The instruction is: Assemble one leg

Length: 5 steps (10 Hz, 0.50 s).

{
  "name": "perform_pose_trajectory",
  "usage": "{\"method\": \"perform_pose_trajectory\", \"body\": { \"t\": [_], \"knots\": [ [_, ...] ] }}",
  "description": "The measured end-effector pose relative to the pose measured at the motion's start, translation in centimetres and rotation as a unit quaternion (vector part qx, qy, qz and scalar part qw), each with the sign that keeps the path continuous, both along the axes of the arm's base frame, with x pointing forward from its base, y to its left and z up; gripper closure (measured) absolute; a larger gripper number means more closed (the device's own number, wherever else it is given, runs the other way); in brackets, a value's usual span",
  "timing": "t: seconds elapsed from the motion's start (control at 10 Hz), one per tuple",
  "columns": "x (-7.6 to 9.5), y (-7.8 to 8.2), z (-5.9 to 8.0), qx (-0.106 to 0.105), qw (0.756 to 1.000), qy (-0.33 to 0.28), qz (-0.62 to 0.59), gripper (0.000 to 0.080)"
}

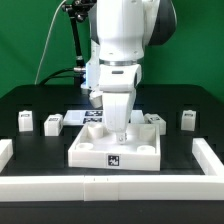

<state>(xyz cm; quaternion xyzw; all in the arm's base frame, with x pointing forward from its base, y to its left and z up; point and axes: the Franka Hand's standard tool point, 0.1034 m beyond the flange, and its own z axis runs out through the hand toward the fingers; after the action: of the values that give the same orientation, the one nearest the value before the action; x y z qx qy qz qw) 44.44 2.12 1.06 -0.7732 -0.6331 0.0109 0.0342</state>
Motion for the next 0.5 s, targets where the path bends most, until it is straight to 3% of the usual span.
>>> {"method": "perform_pose_trajectory", "body": {
  "t": [0.2, 0.4, 0.5],
  "knots": [
    [0.12, -0.14, 0.04, 0.000, 1.000, -0.001, -0.002, 0.0162],
    [0.08, -0.14, 0.02, 0.000, 1.000, -0.001, -0.002, 0.0516],
    [0.08, -0.14, 0.02, 0.000, 1.000, -0.001, -0.002, 0.0652]
  ]
}}
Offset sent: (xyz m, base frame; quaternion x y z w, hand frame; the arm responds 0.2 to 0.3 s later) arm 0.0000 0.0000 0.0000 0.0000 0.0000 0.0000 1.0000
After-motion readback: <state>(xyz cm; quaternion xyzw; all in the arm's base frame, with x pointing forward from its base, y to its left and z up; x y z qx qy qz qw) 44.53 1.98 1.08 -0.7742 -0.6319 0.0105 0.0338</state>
